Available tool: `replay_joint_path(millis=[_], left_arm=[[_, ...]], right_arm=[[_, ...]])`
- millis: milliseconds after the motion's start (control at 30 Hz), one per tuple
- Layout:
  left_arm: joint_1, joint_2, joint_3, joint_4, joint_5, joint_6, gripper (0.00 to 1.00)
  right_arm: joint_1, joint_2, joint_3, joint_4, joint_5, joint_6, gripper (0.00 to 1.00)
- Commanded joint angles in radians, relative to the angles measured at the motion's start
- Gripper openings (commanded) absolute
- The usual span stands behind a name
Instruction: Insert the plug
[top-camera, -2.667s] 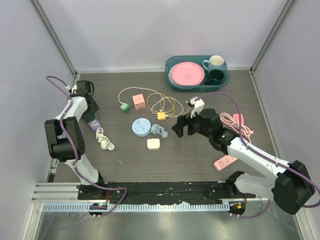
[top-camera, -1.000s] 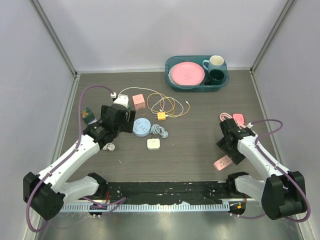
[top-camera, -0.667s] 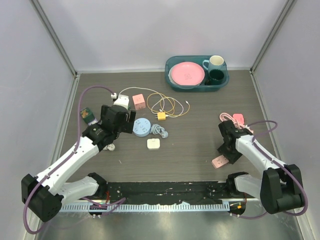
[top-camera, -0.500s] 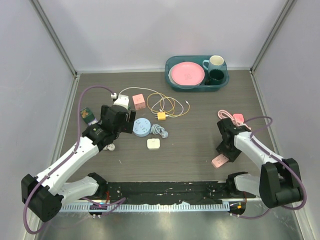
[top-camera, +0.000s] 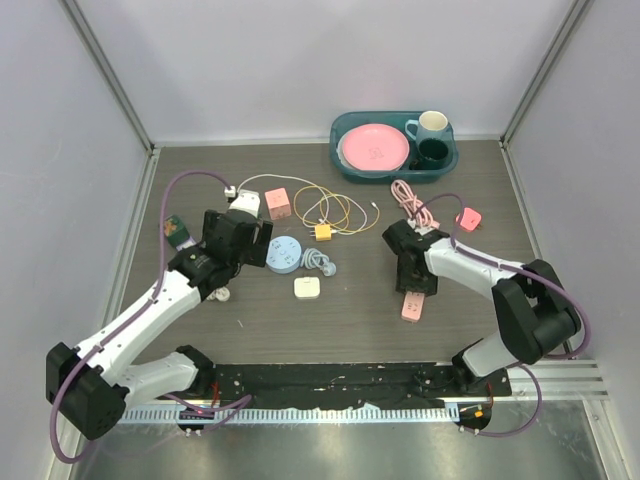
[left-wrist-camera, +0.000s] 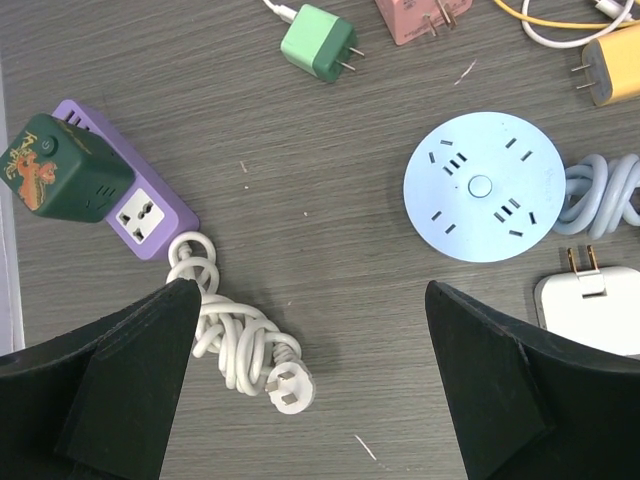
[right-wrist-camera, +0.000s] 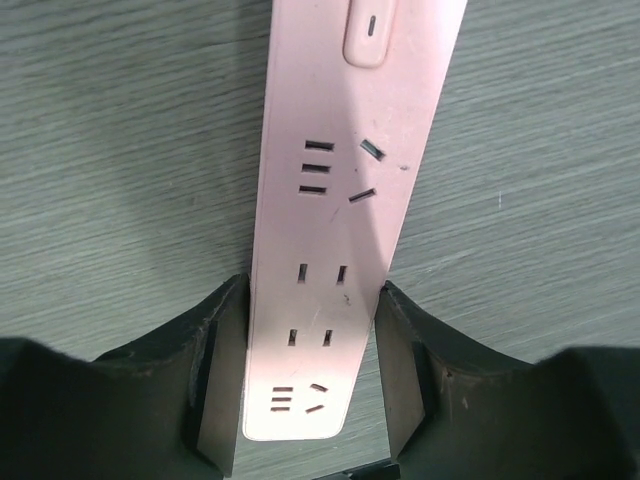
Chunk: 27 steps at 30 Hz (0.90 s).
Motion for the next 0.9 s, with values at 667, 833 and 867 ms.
replay_joint_path(millis=[667,833,867], left_arm=[[0.096,0.107,0.042,0.054,0.073,-0.102,1.0],[0.098,0.211,0.11,0.051,0.128,-0.229,1.0],[0.098,0.23,0.122,0.054,0.131,-0.249,1.0]], right_arm=[[0.042,0.135,0.192,0.202,-0.383,-0.504,0.1],[0.042,0.102,0.204,0.193,-0.402,-0.505,0.28],[0.042,0.088,0.201,0.193,-0.406,-0.501,0.41]])
